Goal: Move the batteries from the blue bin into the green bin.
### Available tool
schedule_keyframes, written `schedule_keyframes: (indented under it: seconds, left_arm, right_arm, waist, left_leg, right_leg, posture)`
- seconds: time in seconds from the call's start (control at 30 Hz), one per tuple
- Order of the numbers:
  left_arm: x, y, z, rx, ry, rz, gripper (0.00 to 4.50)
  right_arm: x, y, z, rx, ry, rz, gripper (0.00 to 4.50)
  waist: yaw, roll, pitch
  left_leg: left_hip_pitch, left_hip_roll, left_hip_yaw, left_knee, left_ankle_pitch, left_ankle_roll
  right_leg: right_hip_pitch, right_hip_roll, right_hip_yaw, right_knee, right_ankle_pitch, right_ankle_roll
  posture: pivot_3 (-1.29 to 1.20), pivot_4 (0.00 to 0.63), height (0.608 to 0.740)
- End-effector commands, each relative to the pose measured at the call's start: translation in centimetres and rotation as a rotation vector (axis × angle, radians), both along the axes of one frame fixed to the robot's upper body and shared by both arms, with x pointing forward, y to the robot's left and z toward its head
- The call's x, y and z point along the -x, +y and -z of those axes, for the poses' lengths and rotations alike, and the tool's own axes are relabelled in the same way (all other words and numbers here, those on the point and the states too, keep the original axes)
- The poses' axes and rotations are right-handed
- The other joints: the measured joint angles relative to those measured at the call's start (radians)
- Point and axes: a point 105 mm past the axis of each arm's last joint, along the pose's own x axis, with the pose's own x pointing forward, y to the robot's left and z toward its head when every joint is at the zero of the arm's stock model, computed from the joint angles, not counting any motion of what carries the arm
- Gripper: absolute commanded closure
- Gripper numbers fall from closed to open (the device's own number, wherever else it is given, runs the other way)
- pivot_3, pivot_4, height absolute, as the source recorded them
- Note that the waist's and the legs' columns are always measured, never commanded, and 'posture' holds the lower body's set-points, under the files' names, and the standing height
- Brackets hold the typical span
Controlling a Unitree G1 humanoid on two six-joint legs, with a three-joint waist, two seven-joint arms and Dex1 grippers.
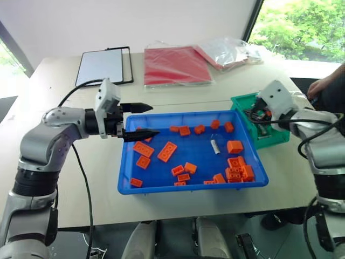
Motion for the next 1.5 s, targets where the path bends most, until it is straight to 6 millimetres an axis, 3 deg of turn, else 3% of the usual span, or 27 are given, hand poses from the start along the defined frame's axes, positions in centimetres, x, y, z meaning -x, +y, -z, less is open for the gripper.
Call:
schedule_keyframes:
  seconds: [0.03, 0.1, 0.2, 0.37, 0.6, 0.67, 0.7, 0.8, 0.9, 1.0, 1.07, 1.13, 1.23, 1.27, 1.3, 1.37, 1.43, 1.5]
  left_arm:
    - [0.1, 0.2, -0.9, 0.005, -0.046, -0.002, 0.00]
    - [0.2, 0.3, -0.9, 0.005, -0.046, -0.008, 0.00]
    - [0.4, 0.4, -0.9, 0.007, -0.042, -0.016, 0.00]
    - [0.7, 0.6, -0.8, 0.001, -0.037, -0.024, 0.00]
    - [0.7, 0.8, -1.1, -0.004, -0.039, -0.032, 0.00]
    - [0.7, 0.7, -1.2, -0.004, -0.041, -0.032, 0.00]
    - [0.7, 0.6, -1.2, -0.003, -0.042, -0.031, 0.00]
    - [0.6, 0.6, -1.4, -0.001, -0.043, -0.031, 0.00]
    - [0.5, 0.7, -1.4, 0.000, -0.042, -0.032, 0.00]
    - [0.3, 0.7, -1.4, 0.002, -0.044, -0.034, 0.00]
    - [0.2, 0.6, -1.4, 0.007, -0.045, -0.032, 0.00]
    - [0.2, 0.3, -1.3, 0.012, -0.047, -0.027, 0.00]
    - [0.1, 0.1, -1.3, 0.017, -0.049, -0.020, 0.00]
    - [0.1, 0.1, -1.3, 0.018, -0.050, -0.019, 0.00]
    - [0.1, 0.0, -1.3, 0.019, -0.050, -0.018, 0.00]
    - [0.0, 0.1, -1.3, 0.021, -0.049, -0.018, 0.00]
    - [-0.1, 0.3, -1.2, 0.018, -0.047, -0.027, 0.00]
    - [-0.1, 0.8, -1.2, 0.016, -0.042, -0.046, 0.00]
  right_arm:
    - [2.0, 3.4, -1.7, -0.064, -0.017, -0.122, 2.10]
    - [3.1, 5.0, 0.0, -0.142, 0.086, -0.131, 2.10]
    - [4.9, 6.6, 4.4, -0.187, 0.263, -0.080, 2.10]
    - [5.5, 6.3, 8.0, -0.228, 0.376, 0.056, 2.10]
    - [5.2, 5.6, 11.4, -0.254, 0.461, 0.138, 2.10]
    - [5.2, 6.2, 11.5, -0.283, 0.469, 0.113, 2.60]
    - [5.2, 6.6, 11.4, -0.290, 0.465, 0.100, 2.89]
    - [5.0, 7.8, 9.3, -0.310, 0.395, 0.027, 4.41]
    - [4.6, 7.7, 6.5, -0.314, 0.312, 0.011, 4.43]
    - [2.6, 4.2, 1.2, -0.306, 0.138, 0.113, 4.43]
    - [1.3, 0.5, -1.0, -0.250, 0.052, 0.222, 4.43]
    - [0.8, -2.1, -0.9, -0.186, 0.057, 0.291, 4.43]
    - [0.8, -3.4, 0.6, -0.141, 0.103, 0.306, 4.43]
    - [0.8, -3.5, 0.9, -0.139, 0.114, 0.306, 3.40]
    - [0.7, -3.2, 1.1, -0.145, 0.107, 0.292, 3.16]
    - [0.4, -2.4, 0.1, -0.180, 0.046, 0.257, 2.21]
    - [1.1, -1.1, -1.9, -0.244, -0.033, 0.158, 2.21]
    - [3.5, 0.6, -3.4, -0.265, -0.062, -0.027, 2.21]
  waist:
    - [0.005, 0.000, 0.000]
    - [0.006, 0.000, 0.000]
    - [0.012, -0.001, -0.001]
    - [0.009, -0.001, -0.001]
    - [0.007, -0.001, -0.001]
    - [0.009, -0.001, -0.001]
    - [0.008, -0.002, -0.001]
    - [0.006, -0.002, -0.001]
    - [0.002, -0.001, -0.001]
    - [0.004, 0.000, 0.000]
    - [0.012, 0.000, 0.000]
    - [0.025, -0.002, -0.001]
    - [0.026, -0.003, -0.002]
    - [0.024, -0.003, -0.002]
    - [0.019, -0.002, -0.001]
    - [0.002, -0.002, -0.001]
    - [-0.002, -0.001, -0.001]
    - [0.002, 0.000, 0.000]
  left_leg:
    - [0.000, 0.000, -0.001, 0.000, 0.000, 0.000]
    - [0.000, 0.000, -0.002, 0.000, 0.000, 0.000]
    - [-0.001, 0.000, -0.002, 0.001, 0.000, 0.000]
    - [-0.001, -0.002, -0.001, 0.001, 0.000, 0.000]
    - [0.000, -0.001, -0.002, 0.001, 0.000, 0.000]
    - [0.000, -0.001, -0.002, 0.001, 0.000, 0.000]
    - [0.000, -0.001, -0.002, 0.001, 0.000, 0.000]
    - [0.000, -0.001, -0.002, 0.001, 0.000, 0.000]
    - [0.000, 0.000, -0.002, 0.000, 0.000, 0.000]
    - [0.000, 0.000, -0.001, 0.001, 0.000, 0.000]
    - [0.000, -0.001, -0.001, 0.001, 0.000, 0.000]
    - [0.000, -0.001, -0.002, 0.001, 0.000, 0.000]
    - [0.000, -0.001, -0.001, 0.000, 0.000, 0.000]
    - [0.000, 0.000, -0.001, 0.000, 0.000, 0.000]
    - [0.000, 0.000, -0.001, 0.000, 0.000, 0.000]
    - [0.000, 0.000, 0.000, 0.000, 0.000, 0.000]
    - [0.000, 0.000, 0.001, 0.000, 0.000, 0.001]
    - [0.000, 0.001, 0.000, 0.000, 0.000, 0.001]
  right_leg:
    - [0.000, 0.000, 0.000, 0.000, 0.000, 0.000]
    - [0.000, 0.001, 0.000, 0.000, 0.000, 0.000]
    - [0.001, 0.001, 0.000, 0.000, 0.000, 0.000]
    - [0.000, -0.001, 0.000, 0.000, 0.000, 0.000]
    - [0.000, 0.000, 0.000, 0.000, 0.000, 0.000]
    - [0.001, 0.000, 0.000, 0.000, 0.000, 0.000]
    - [0.001, 0.000, 0.000, 0.000, 0.000, 0.000]
    - [0.001, 0.000, 0.000, 0.000, 0.000, 0.000]
    - [0.001, 0.001, 0.000, 0.000, 0.000, 0.000]
    - [0.000, 0.001, 0.000, 0.000, 0.000, 0.000]
    - [0.000, 0.001, 0.000, 0.000, 0.000, 0.000]
    - [0.002, 0.000, -0.001, -0.001, 0.000, 0.000]
    - [0.002, 0.001, -0.001, -0.002, 0.000, 0.000]
    - [0.002, 0.001, -0.001, -0.002, 0.000, 0.000]
    - [0.001, 0.000, 0.000, -0.002, 0.000, 0.000]
    - [0.001, 0.000, 0.000, 0.000, 0.000, 0.000]
    - [0.000, 0.000, 0.000, 0.000, 0.000, 0.000]
    - [0.000, 0.001, 0.000, 0.000, 0.000, 0.000]
  posture:
    - [0.00, 0.150, 0.731]
    - [0.00, 0.150, 0.731]
    - [0.00, 0.150, 0.731]
    - [0.00, 0.150, 0.731]
    - [0.00, 0.150, 0.731]
    - [0.00, 0.150, 0.731]
    - [0.00, 0.150, 0.731]
    - [0.00, 0.150, 0.731]
    - [0.00, 0.150, 0.731]
    - [0.00, 0.150, 0.731]
    - [0.00, 0.150, 0.731]
    - [0.00, 0.150, 0.731]
    - [0.00, 0.150, 0.731]
    - [0.00, 0.150, 0.731]
    - [0.00, 0.150, 0.731]
    - [0.00, 0.150, 0.731]
    - [0.00, 0.150, 0.731]
    - [0.00, 0.150, 0.731]
